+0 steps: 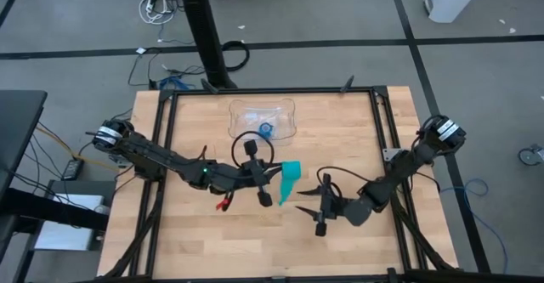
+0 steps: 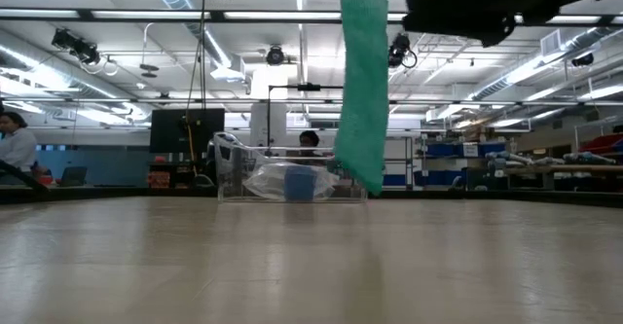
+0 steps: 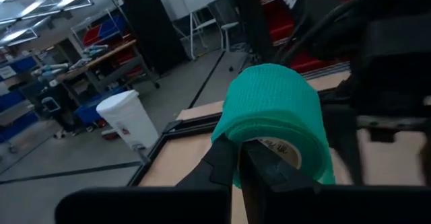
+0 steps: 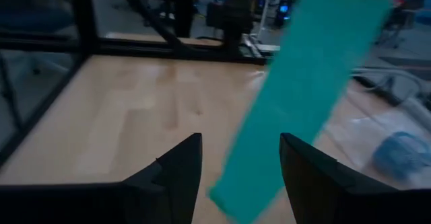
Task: Roll bandage
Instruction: Roll the green bandage
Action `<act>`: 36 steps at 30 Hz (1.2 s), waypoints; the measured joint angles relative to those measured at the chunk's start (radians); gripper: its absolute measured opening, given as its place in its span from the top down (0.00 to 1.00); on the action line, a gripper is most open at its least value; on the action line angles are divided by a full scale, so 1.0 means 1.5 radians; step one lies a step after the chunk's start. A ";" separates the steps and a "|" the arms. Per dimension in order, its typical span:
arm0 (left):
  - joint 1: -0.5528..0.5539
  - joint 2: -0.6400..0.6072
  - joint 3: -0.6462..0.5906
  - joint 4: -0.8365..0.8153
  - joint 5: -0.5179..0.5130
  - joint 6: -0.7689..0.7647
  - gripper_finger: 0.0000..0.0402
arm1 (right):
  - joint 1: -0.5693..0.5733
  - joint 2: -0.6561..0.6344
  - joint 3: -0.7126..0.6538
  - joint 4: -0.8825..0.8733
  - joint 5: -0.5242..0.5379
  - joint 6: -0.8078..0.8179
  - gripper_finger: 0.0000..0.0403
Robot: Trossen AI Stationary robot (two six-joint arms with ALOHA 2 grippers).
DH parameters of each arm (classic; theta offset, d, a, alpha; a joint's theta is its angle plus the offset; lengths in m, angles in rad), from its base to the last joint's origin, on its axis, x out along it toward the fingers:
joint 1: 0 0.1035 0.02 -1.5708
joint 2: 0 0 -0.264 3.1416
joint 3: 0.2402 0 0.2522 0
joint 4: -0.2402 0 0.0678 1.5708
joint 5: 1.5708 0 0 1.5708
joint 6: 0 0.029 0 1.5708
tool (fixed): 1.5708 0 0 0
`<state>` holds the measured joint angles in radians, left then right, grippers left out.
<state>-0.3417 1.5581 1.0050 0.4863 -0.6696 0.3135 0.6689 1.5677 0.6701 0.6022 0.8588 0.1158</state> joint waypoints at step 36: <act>-0.047 -0.020 0.000 0.061 -0.033 0.080 0.96 | -0.084 0.001 -0.001 -0.045 -0.304 0.030 1.00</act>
<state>-0.4129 1.5284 1.0050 0.5773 -0.7193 0.4336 0.5424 1.5684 0.6693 0.5350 0.4027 0.1604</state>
